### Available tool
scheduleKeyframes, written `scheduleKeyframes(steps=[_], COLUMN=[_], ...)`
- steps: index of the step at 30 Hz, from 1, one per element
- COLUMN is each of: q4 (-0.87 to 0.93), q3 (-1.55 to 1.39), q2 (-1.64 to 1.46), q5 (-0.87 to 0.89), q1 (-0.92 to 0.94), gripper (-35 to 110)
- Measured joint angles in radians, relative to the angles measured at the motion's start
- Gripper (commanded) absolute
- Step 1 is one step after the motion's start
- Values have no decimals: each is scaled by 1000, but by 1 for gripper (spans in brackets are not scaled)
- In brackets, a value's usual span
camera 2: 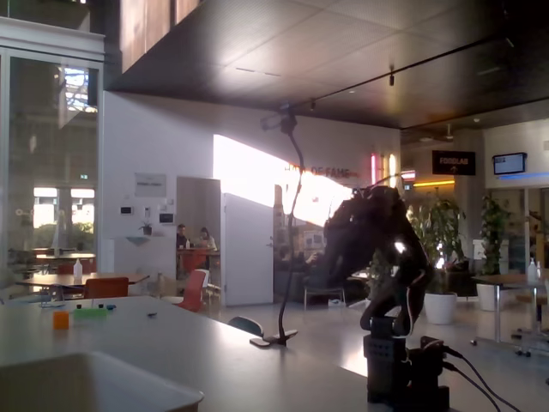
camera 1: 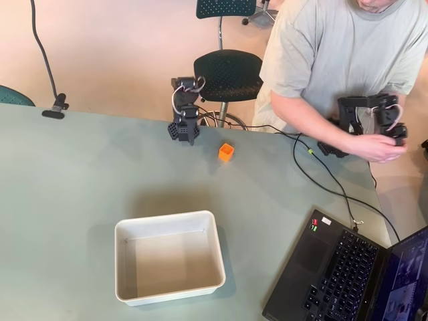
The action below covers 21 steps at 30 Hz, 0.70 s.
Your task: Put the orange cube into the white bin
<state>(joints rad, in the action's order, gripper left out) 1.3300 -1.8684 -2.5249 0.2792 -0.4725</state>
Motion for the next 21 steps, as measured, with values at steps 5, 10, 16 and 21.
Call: scheduleKeyframes(steps=[5, 10, 16, 21], q4=[227, 302, 319, 374], q3=[238, 291, 291, 291], q2=[330, 609, 778, 821], q5=[-52, -74, -75, -75], q1=[-236, -433, -581, -707], gripper=[1, 1, 1, 1])
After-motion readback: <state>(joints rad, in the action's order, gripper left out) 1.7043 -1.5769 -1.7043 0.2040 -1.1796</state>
